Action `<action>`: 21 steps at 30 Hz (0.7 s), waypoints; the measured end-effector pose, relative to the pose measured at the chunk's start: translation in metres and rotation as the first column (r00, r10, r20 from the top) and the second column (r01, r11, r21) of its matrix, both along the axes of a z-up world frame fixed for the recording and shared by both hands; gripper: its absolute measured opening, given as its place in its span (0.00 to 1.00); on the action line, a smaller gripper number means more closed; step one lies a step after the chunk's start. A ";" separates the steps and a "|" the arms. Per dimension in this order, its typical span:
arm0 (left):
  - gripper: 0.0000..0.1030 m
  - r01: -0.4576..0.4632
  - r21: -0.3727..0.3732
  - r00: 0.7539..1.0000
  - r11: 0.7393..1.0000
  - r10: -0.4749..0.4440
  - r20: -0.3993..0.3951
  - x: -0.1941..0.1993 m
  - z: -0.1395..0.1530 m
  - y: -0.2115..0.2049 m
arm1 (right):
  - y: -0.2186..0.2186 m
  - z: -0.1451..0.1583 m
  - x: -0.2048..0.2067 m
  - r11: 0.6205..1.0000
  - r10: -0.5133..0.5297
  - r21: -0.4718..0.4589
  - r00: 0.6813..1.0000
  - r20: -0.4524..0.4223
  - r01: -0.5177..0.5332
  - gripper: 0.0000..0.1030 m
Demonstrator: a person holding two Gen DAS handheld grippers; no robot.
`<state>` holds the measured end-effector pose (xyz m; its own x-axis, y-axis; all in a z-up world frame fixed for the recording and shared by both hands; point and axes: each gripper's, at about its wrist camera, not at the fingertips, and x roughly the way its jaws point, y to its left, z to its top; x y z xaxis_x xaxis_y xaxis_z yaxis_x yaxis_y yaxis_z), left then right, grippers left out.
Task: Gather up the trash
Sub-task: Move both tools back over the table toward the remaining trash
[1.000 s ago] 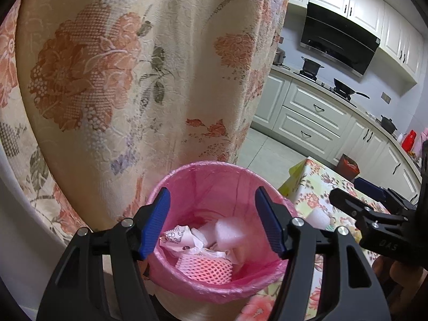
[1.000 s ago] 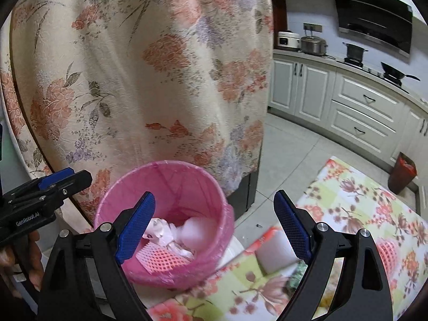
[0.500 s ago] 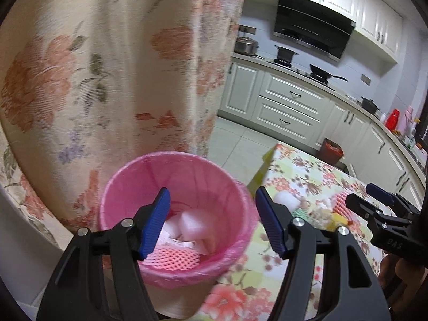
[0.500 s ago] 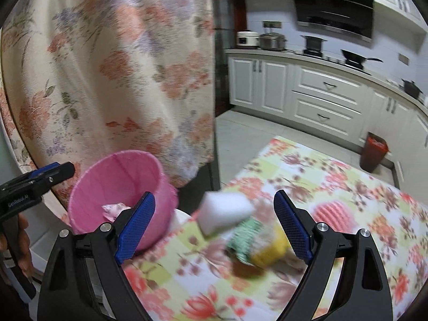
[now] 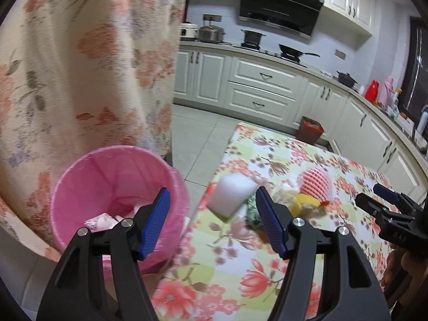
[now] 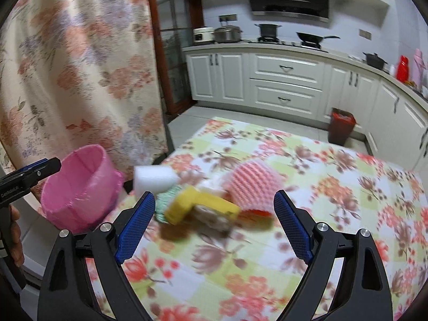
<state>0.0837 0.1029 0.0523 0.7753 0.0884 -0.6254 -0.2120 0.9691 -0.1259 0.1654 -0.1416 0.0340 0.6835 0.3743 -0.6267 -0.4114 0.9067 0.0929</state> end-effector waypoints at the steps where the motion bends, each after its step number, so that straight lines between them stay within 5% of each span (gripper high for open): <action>1: 0.62 0.010 0.001 1.000 1.000 -0.010 -0.008 0.005 -0.003 -0.007 | -0.006 -0.002 0.001 1.000 -0.009 0.002 1.000 -0.003 0.009 0.82; 21: 0.62 0.085 0.061 0.985 0.994 -0.075 -0.154 0.084 -0.061 -0.041 | -0.058 -0.046 0.054 0.996 -0.092 0.008 0.992 -0.090 0.093 0.82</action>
<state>0.1677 0.0618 -0.0089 0.6784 0.0751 -0.7308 -0.1448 0.9889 -0.0328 0.2190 -0.1993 -0.0121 0.6566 0.3200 -0.6830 -0.3154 0.9391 0.1368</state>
